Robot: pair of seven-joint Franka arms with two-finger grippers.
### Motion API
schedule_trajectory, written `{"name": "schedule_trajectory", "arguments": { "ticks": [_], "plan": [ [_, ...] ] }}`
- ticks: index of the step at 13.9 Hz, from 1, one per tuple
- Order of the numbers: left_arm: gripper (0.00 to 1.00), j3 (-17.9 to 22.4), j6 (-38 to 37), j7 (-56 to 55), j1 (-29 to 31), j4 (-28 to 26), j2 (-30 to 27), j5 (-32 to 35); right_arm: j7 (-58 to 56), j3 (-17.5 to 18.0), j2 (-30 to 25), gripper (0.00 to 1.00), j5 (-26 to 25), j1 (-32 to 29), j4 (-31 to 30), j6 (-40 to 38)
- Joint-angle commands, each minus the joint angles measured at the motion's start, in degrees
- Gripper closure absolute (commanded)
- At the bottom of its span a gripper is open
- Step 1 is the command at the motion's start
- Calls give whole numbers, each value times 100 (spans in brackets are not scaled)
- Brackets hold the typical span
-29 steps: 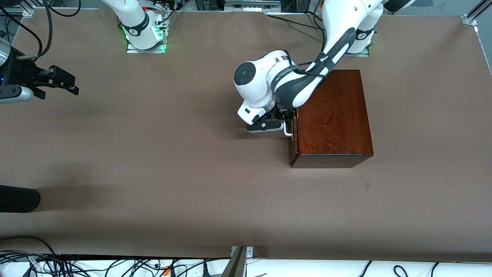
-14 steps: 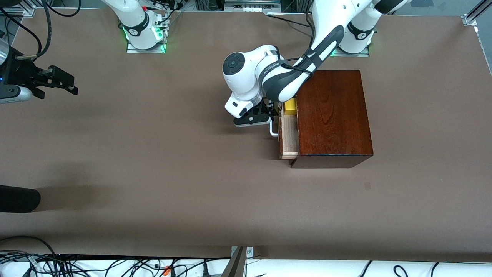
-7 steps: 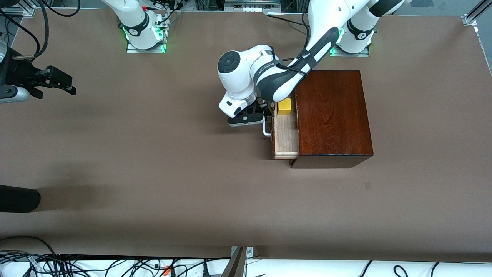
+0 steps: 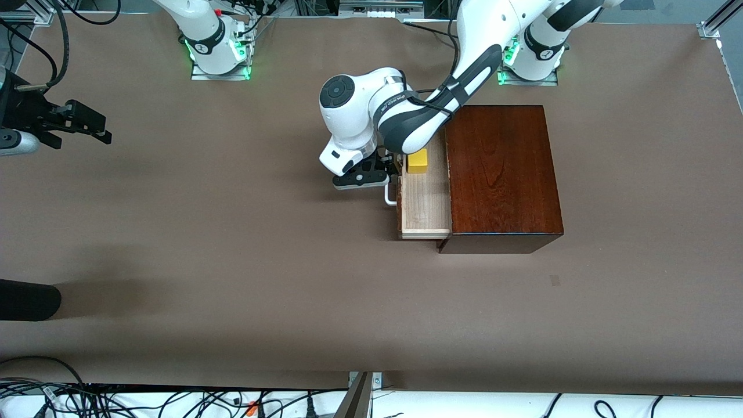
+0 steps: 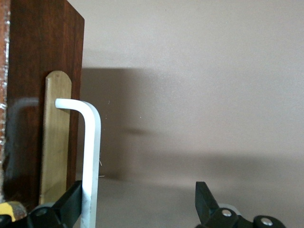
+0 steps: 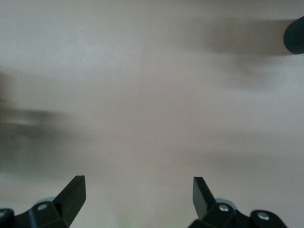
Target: Open drawer, take yellow block, close drawer
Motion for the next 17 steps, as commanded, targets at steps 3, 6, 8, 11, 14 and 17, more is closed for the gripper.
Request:
{"name": "schedule_trajectory", "arguments": {
  "ticks": [3,6,8,11,14,17],
  "plan": [
    [0,-59,146,-216,-302,614,359,-240,19,8,-17,0,-20,-24,26,-78],
    [0,-67,321,-259,-346,659,368,-240,19,8,-17,0,-20,-24,26,-78],
    [0,-67,339,-242,-337,659,342,-240,19,-18,-8,0,-20,-24,26,-78],
    [0,-111,191,-198,-92,580,36,-266,19,-27,-8,0,-20,-24,26,-78],
    [0,-129,-485,108,145,510,-648,-861,28,-27,-8,0,-20,-24,26,-78],
    [0,-155,-1266,986,742,430,-1589,-1880,28,-36,-8,0,-20,-24,26,-69]
  ]
}}
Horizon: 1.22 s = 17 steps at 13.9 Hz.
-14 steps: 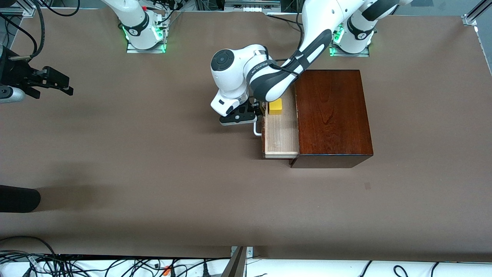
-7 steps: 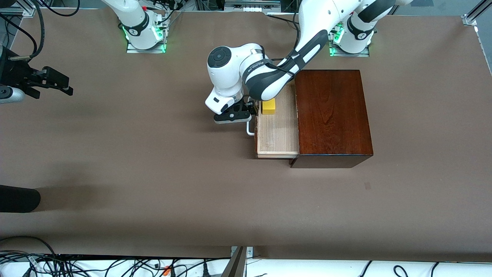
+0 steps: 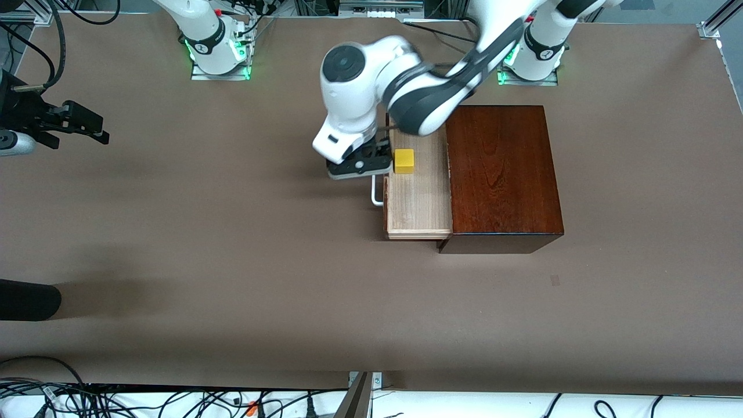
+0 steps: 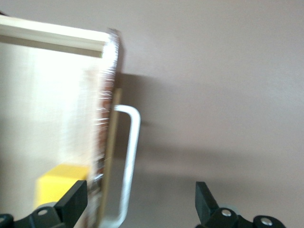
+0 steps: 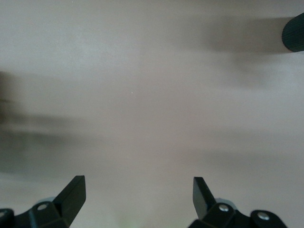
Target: Open drawer, take yellow block, close drawer
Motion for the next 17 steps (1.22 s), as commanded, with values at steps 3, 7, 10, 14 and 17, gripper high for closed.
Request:
{"name": "schedule_trajectory", "arguments": {
  "ticks": [3,7,10,14,17],
  "plan": [
    [0,-50,-1073,1523,1329,-471,-1687,-1300,2,4,-7,0,-20,-22,39,-35],
    [0,-50,-1083,2202,2289,-1166,-2700,-1759,-78,12,266,0,-3,4,161,53],
    [0,-50,-1126,2577,2806,-1254,-2859,-1777,-60,74,283,0,15,197,162,1],
    [0,728,-1337,3614,2802,-1334,-3131,-1961,-130,416,266,0,15,390,171,18],
    [0,1862,-1557,4650,2433,-1500,-3456,-2208,-613,1082,335,0,24,452,180,-34]
  ]
}}
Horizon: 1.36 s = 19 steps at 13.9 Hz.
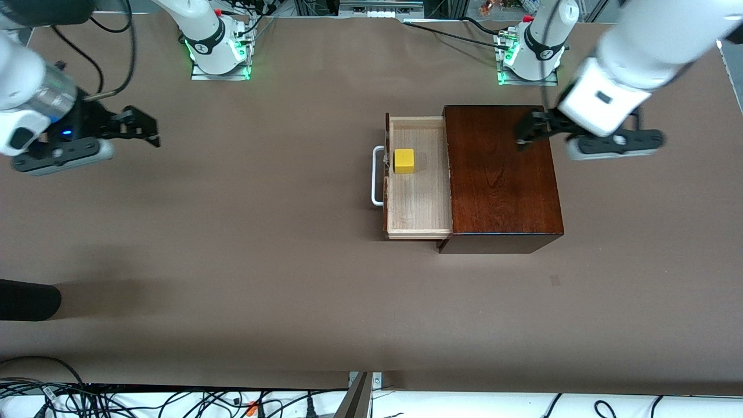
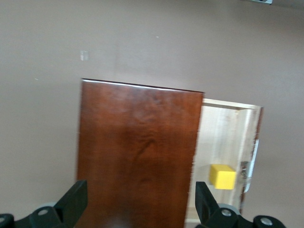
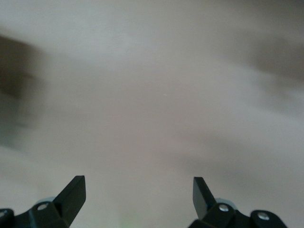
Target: Open drawer, take yellow block, close drawer
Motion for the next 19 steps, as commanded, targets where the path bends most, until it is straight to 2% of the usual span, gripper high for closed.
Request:
{"name": "schedule_trajectory", "arguments": {
  "ticks": [1,3,5,7,10,13,19],
  "plan": [
    [0,1049,-90,1076,-393,-576,-657,-204,-359,514,142,0,3,175,42,-43],
    [0,1516,-82,1779,-447,-919,-913,-204,-394,612,343,0,3,701,86,27],
    [0,1755,-90,2107,-447,-947,-923,-204,-779,621,791,0,-49,1386,138,403],
    [0,1826,-99,2125,-438,-904,-888,-195,-913,612,1248,0,-172,2002,182,1210],
    [0,1835,-90,2117,-438,-746,-765,-133,-940,612,2012,0,-322,2557,637,1994],
    [0,1817,-90,2099,-438,-517,-607,-125,-931,603,2532,0,-497,3120,1104,2076],
    [0,1817,-82,2433,-421,-517,-597,-81,-1335,603,2840,0,-1235,3788,1245,2145]
  ]
}}
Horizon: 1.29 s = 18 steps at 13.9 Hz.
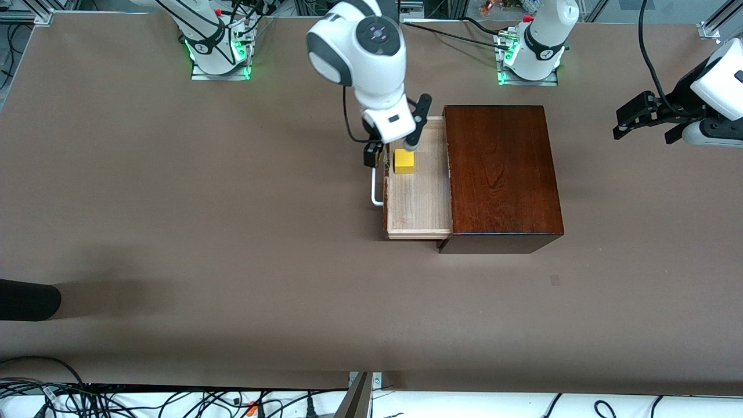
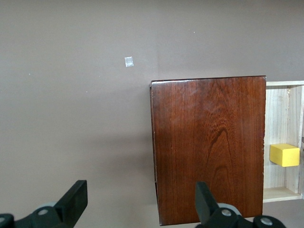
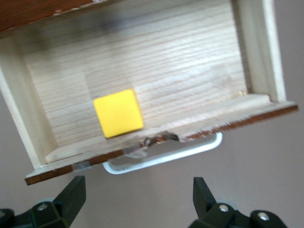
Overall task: Open drawer, take yellow block, close drawer
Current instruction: 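Lower the right gripper over the yellow cube in the drawer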
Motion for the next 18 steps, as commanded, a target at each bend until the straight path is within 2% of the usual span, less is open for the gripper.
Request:
{"name": "schedule_trajectory", "arguments": {
  "ticks": [1,4,6,10,18],
  "plan": [
    [0,43,-10,282,-35,179,104,35,-194,-58,423,0,-322,251,440,-21],
    [0,17,-19,406,-44,144,96,439,-247,-67,1011,0,-586,445,1037,6],
    [0,17,-36,406,-35,109,96,439,-317,-58,1215,0,-604,454,1214,23],
    [0,17,-45,345,-18,135,96,413,-344,-67,1400,0,-691,498,1215,356],
    [0,17,-19,380,-18,153,130,387,-537,-67,1356,0,-718,551,1162,269]
  ]
}}
